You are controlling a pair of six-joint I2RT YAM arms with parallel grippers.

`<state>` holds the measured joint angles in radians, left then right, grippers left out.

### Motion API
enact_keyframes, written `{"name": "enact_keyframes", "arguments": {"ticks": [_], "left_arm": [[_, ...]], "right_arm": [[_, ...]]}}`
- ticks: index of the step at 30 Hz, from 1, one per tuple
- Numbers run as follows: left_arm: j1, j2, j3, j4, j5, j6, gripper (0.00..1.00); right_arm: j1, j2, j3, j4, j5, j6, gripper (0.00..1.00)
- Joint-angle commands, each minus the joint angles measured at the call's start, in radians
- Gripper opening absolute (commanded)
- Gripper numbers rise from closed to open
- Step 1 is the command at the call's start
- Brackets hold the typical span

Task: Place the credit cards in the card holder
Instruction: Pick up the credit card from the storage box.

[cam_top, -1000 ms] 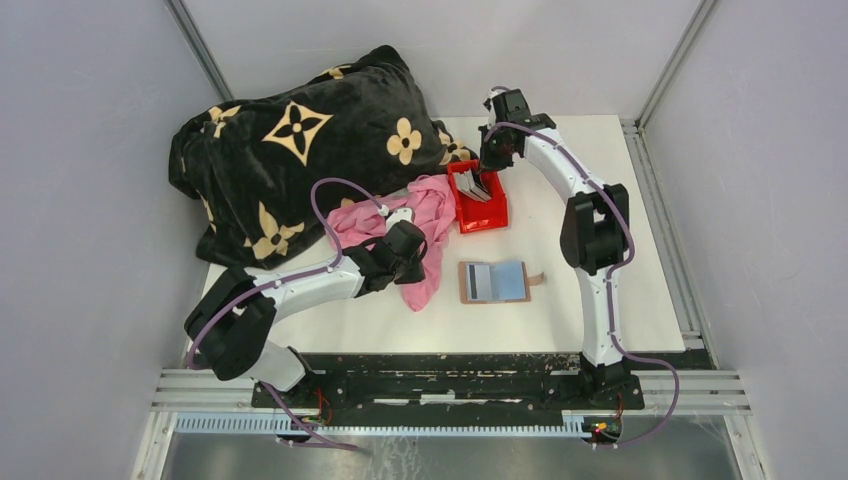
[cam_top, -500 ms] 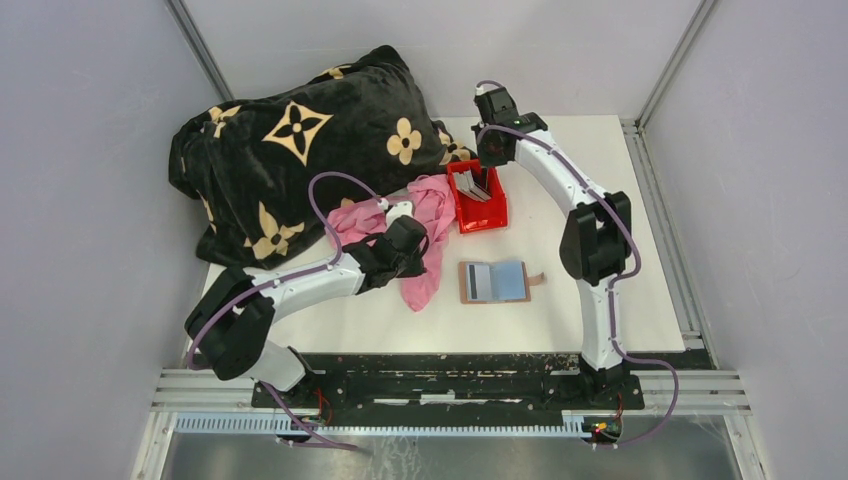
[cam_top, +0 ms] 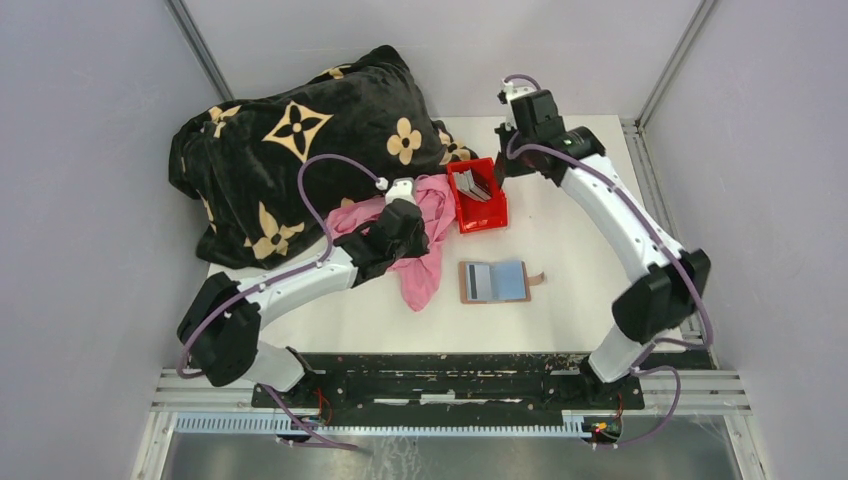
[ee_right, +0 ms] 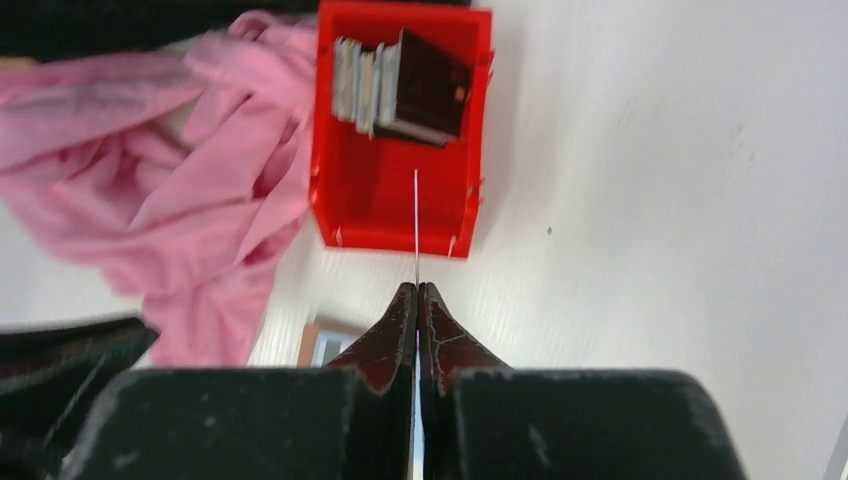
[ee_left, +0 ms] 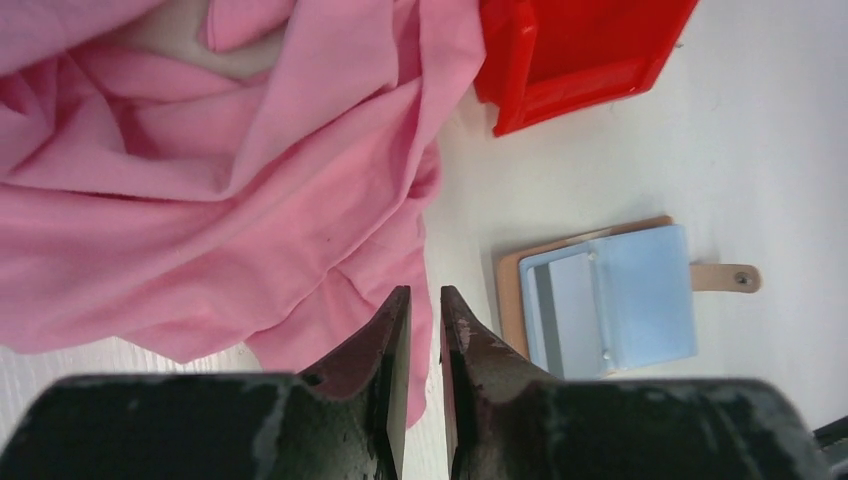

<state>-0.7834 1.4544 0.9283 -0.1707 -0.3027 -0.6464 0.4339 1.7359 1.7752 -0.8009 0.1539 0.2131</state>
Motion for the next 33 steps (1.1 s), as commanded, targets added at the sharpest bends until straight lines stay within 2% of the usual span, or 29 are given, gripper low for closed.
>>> {"name": "enact_keyframes", "arguments": {"ticks": [1, 7, 11, 13, 17, 23, 33], "left_arm": [[0.011, -0.099, -0.009, 0.124, 0.052, 0.103, 0.25], [0.043, -0.173, -0.099, 0.296, 0.257, 0.136, 0.35], [0.079, -0.177, -0.119, 0.371, 0.428, 0.139, 0.54], [0.101, -0.158, -0.116, 0.406, 0.545, 0.133, 0.58], [0.126, -0.097, -0.090, 0.453, 0.767, 0.111, 0.61], [0.131, -0.040, -0.067, 0.495, 0.941, 0.076, 0.63], [0.165, -0.064, -0.098, 0.543, 1.007, 0.026, 0.64]], "right_arm": [[-0.001, -0.188, -0.114, -0.064, -0.177, 0.013, 0.01], [-0.001, -0.377, -0.296, -0.107, -0.406, 0.083, 0.01], [-0.001, -0.483, -0.379, -0.098, -0.551, 0.152, 0.01], [-0.002, -0.515, -0.418, -0.087, -0.634, 0.189, 0.01], [-0.002, -0.558, -0.480, -0.077, -0.722, 0.231, 0.01], [-0.001, -0.587, -0.573, -0.008, -0.820, 0.298, 0.01], [-0.003, -0.582, -0.609, 0.034, -0.853, 0.328, 0.01]]}}
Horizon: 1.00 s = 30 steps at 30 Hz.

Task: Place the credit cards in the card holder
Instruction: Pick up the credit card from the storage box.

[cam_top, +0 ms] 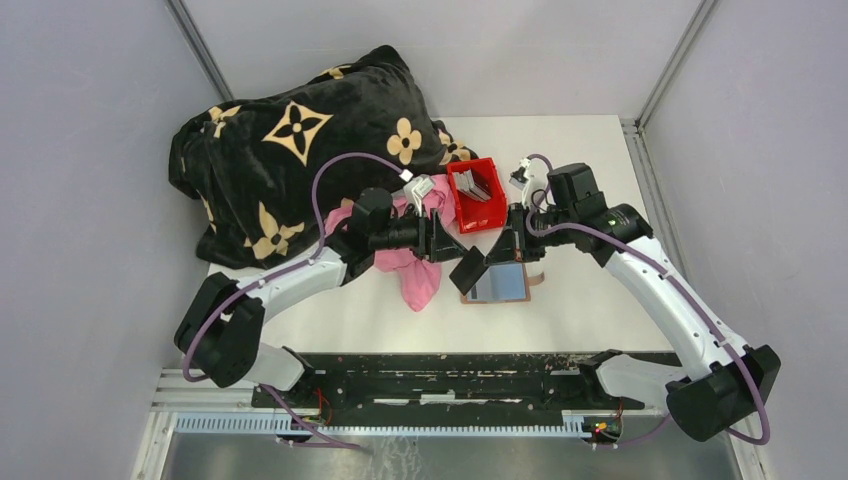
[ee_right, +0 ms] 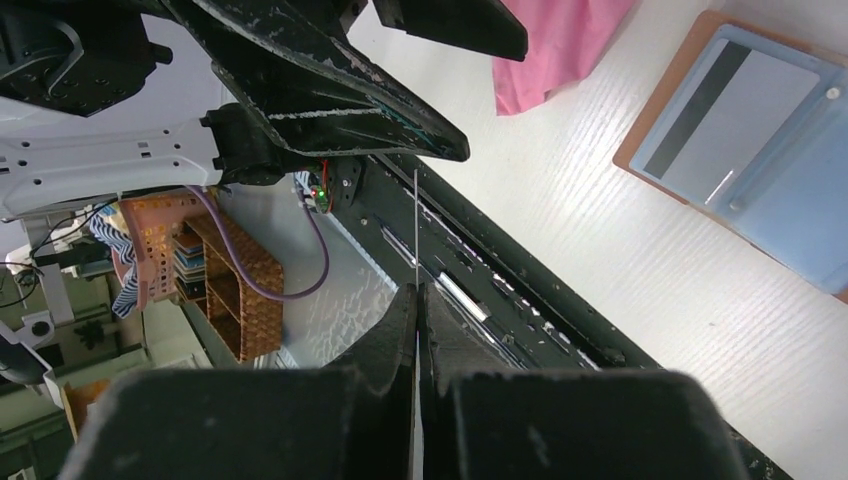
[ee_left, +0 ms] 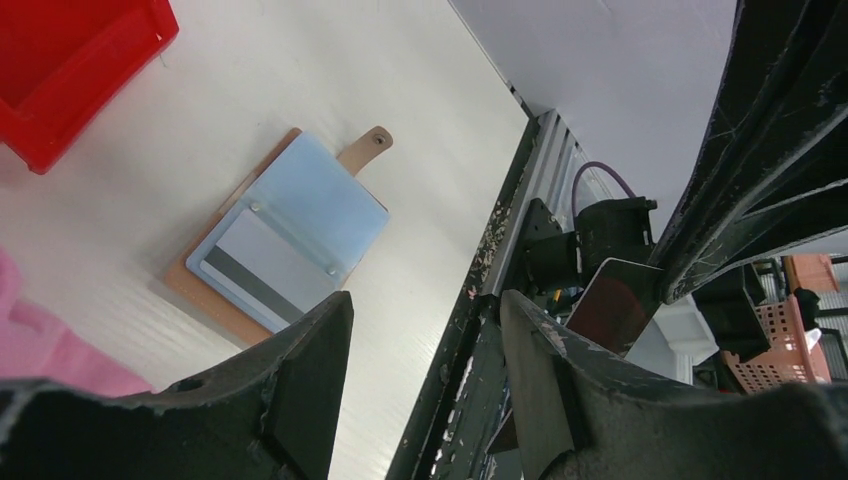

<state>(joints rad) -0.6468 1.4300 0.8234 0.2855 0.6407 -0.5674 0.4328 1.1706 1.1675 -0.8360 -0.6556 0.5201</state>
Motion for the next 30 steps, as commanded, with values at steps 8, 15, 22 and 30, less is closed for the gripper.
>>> {"name": "enact_keyframes", "arguments": {"ticks": [8, 15, 22, 30], "left_arm": [[0.074, -0.086, -0.062, 0.126, 0.075, -0.091, 0.63], [0.076, -0.106, -0.066, 0.118, 0.100, -0.102, 0.63], [0.076, -0.121, -0.078, 0.087, 0.134, -0.100, 0.62], [0.077, -0.117, -0.085, 0.061, 0.175, -0.098, 0.62]], "right_arm": [[-0.001, -0.029, -0.023, 0.075, -0.064, 0.034, 0.01], [-0.001, -0.012, -0.055, 0.117, -0.062, 0.040, 0.01], [-0.008, 0.029, -0.080, 0.191, -0.087, 0.059, 0.01], [-0.030, 0.065, -0.104, 0.245, -0.126, 0.067, 0.01]]}}
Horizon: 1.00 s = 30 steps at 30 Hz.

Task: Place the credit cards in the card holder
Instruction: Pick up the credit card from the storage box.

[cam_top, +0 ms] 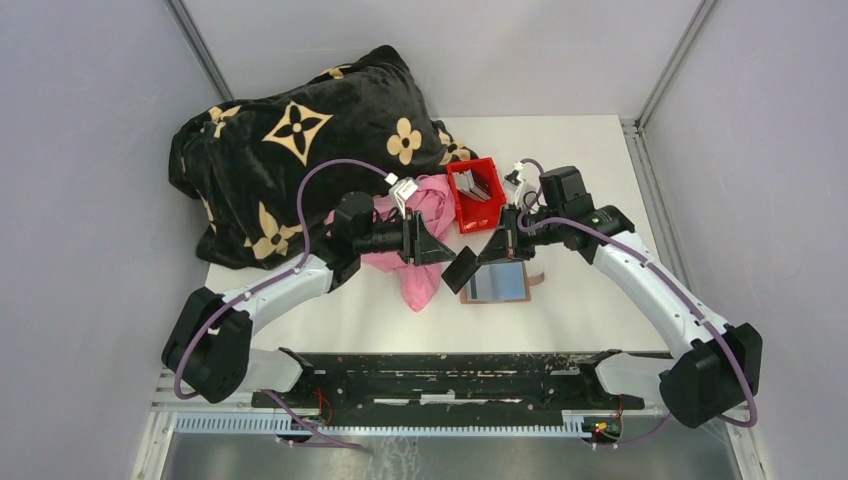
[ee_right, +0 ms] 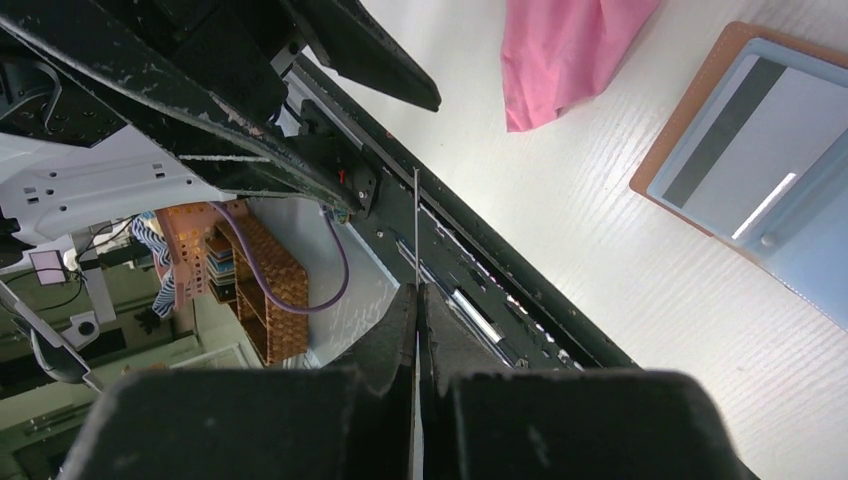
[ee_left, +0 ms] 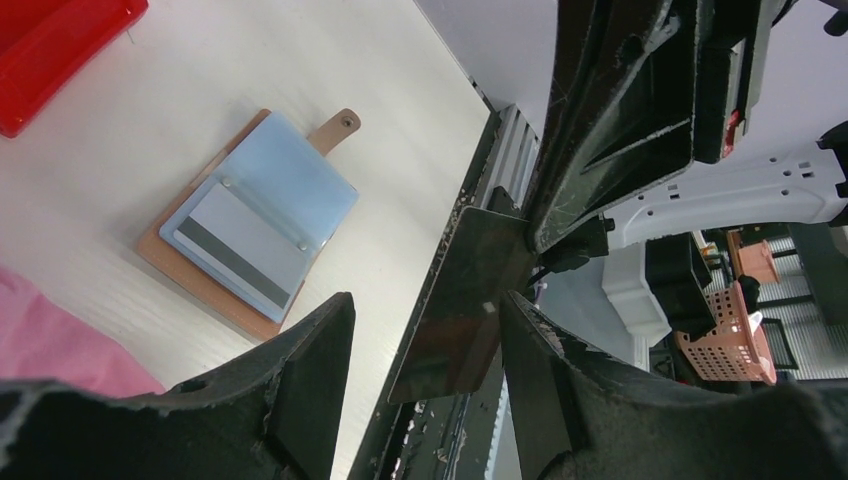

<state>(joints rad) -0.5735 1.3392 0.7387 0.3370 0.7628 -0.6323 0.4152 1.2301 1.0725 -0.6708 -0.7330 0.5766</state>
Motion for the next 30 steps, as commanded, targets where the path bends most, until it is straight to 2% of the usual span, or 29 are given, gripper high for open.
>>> {"name": "enact_keyframes", "arguments": {"ticks": [1, 14, 19, 21, 30], "left_arm": [[0.004, -0.021, 0.001, 0.008, 0.062, -0.034, 0.62], [0.004, 0.053, 0.006, 0.027, 0.167, -0.058, 0.59], [0.004, 0.059, 0.009, 0.027, 0.186, -0.055, 0.54], [0.004, 0.067, 0.011, 0.027, 0.199, -0.056, 0.49], [0.006, 0.083, 0.002, 0.028, 0.237, -0.063, 0.12]], "right_arm": [[-0.016, 0.008, -0.013, 0.088, -0.057, 0.014, 0.01], [-0.031, 0.050, -0.052, 0.186, -0.116, 0.056, 0.01], [-0.032, 0.068, -0.067, 0.216, -0.136, 0.068, 0.01], [-0.034, 0.076, -0.070, 0.230, -0.147, 0.077, 0.01], [-0.054, 0.108, -0.103, 0.320, -0.196, 0.119, 0.01]]}}
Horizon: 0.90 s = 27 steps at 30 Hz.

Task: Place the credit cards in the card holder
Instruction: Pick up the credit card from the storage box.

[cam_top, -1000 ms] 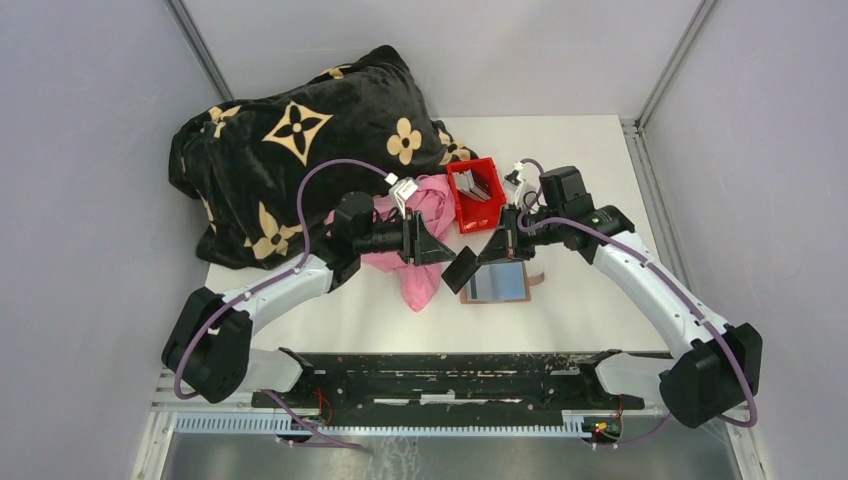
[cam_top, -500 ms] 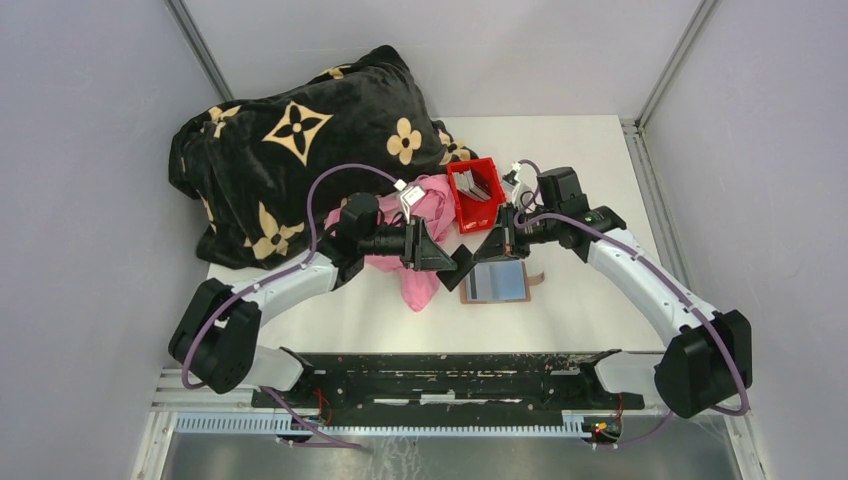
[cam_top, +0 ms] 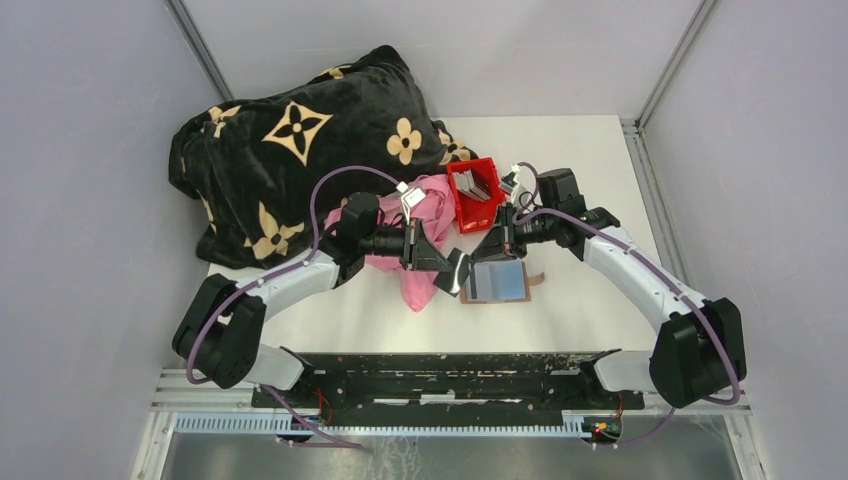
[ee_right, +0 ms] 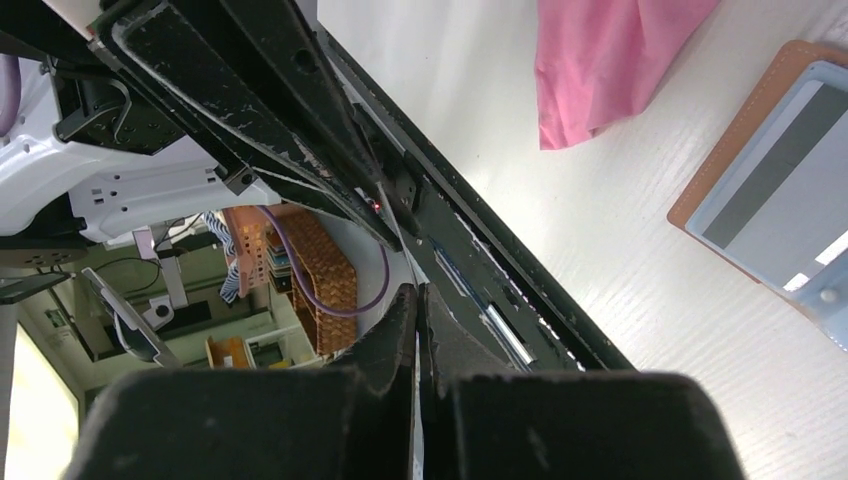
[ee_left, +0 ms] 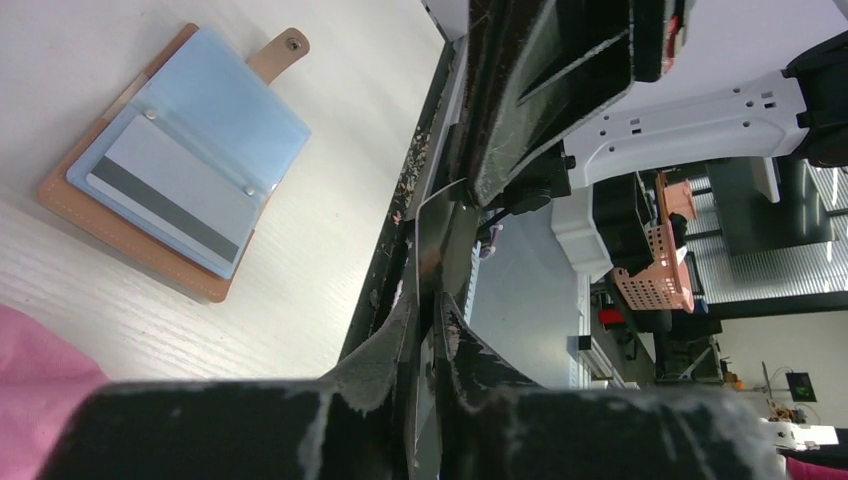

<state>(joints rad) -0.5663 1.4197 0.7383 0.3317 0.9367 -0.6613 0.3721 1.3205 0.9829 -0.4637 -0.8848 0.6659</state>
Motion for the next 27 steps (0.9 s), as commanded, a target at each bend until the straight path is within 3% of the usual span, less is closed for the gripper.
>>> {"name": "enact_keyframes", "arguments": {"ticks": [1, 6, 10, 15, 23, 27], "left_arm": [[-0.001, 0.003, 0.000, 0.036, 0.065, -0.037, 0.07], [0.003, 0.015, -0.018, 0.069, 0.048, -0.070, 0.03], [0.003, 0.016, -0.044, 0.063, -0.037, -0.090, 0.03], [-0.006, 0.004, -0.086, 0.081, -0.191, -0.144, 0.03], [-0.111, 0.042, -0.054, 0.081, -0.471, -0.205, 0.03], [-0.203, 0.135, 0.011, 0.081, -0.590, -0.253, 0.03]], "right_arm": [[-0.016, 0.020, -0.019, 0.126, -0.048, 0.035, 0.01], [-0.033, 0.039, -0.018, 0.137, -0.036, 0.030, 0.03], [-0.038, 0.023, 0.024, -0.007, 0.111, -0.067, 0.32], [-0.039, -0.043, 0.024, -0.060, 0.317, -0.074, 0.49], [-0.039, -0.116, 0.027, -0.214, 0.753, -0.165, 0.52], [-0.040, -0.102, 0.008, -0.255, 0.932, -0.183, 0.47]]}}
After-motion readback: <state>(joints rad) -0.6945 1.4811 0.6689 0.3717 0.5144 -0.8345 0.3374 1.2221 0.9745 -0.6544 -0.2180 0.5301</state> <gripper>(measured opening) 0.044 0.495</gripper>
